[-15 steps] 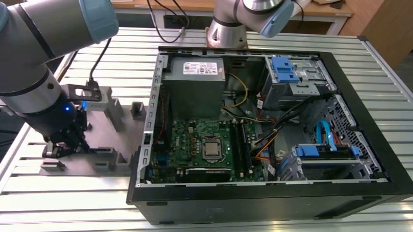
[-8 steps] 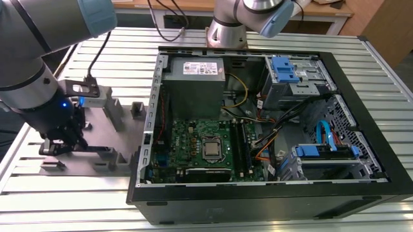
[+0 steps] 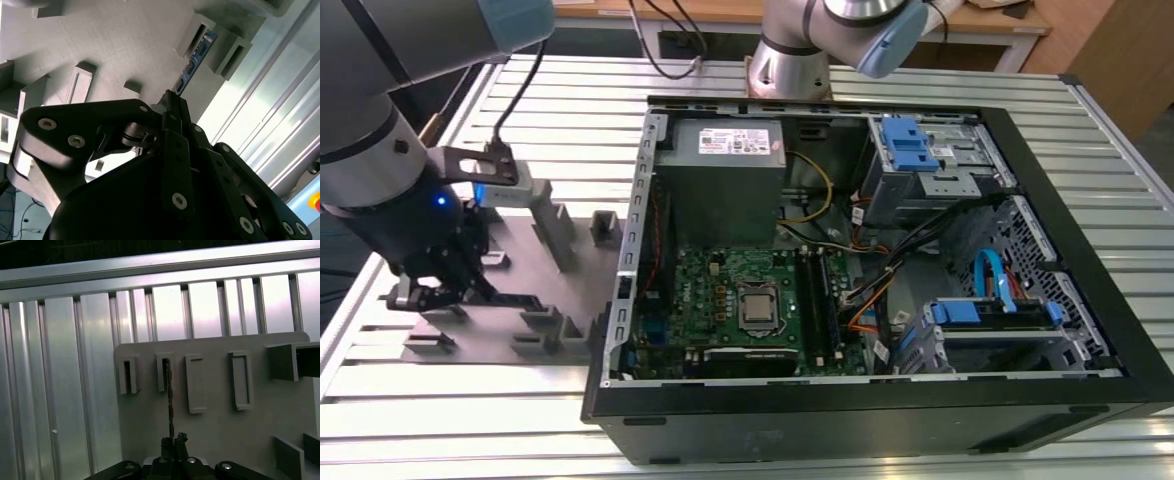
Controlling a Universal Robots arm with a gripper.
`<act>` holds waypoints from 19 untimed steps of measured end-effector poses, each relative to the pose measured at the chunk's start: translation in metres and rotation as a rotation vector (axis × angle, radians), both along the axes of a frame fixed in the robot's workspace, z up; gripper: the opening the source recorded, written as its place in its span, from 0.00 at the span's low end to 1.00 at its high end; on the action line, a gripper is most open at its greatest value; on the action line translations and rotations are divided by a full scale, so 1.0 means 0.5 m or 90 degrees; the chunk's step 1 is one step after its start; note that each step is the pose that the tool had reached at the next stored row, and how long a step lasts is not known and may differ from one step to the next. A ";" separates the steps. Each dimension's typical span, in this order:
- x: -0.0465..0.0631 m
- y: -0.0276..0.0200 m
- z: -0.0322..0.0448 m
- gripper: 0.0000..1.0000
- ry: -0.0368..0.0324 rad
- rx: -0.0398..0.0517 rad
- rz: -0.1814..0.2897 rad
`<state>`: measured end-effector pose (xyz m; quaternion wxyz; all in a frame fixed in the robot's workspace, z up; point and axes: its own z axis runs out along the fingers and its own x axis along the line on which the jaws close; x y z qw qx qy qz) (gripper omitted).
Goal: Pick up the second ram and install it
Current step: 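Pick up the second ram and move it above second insertion slot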
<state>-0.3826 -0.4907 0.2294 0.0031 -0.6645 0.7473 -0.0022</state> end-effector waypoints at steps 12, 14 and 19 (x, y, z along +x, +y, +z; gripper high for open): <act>0.000 0.0000 0.049 0.10 0.0000 0.0000 0.000; 0.000 0.0001 0.058 0.10 0.0000 0.0000 0.000; 0.000 0.0001 0.079 0.10 0.0000 0.0000 0.000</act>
